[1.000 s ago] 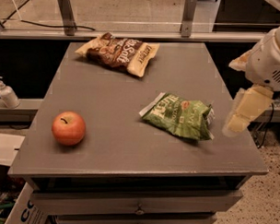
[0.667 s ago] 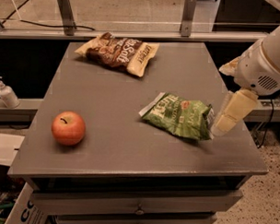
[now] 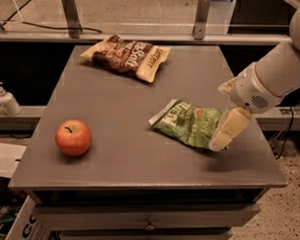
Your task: Pick green jalapeno chip bag
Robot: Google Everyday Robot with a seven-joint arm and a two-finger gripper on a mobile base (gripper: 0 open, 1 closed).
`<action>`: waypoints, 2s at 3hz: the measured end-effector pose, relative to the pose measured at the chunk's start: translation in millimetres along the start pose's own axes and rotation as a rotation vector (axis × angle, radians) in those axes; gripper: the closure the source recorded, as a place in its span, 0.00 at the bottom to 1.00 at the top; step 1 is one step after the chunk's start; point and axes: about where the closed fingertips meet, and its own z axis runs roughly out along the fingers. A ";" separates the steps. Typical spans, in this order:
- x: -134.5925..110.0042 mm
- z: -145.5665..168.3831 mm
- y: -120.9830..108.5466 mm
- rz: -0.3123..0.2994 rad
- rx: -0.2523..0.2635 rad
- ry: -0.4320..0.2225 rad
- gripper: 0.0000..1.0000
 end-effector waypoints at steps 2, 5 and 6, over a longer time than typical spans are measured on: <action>-0.2 28.0 -2.3 0.014 -0.036 -0.011 0.39; -19.0 -16.4 20.9 0.017 -0.038 -0.072 1.00; -32.9 -45.3 48.0 0.009 -0.076 -0.126 1.00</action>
Offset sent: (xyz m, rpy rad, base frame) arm 0.0135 0.0162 -0.0321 0.0322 0.0456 0.0081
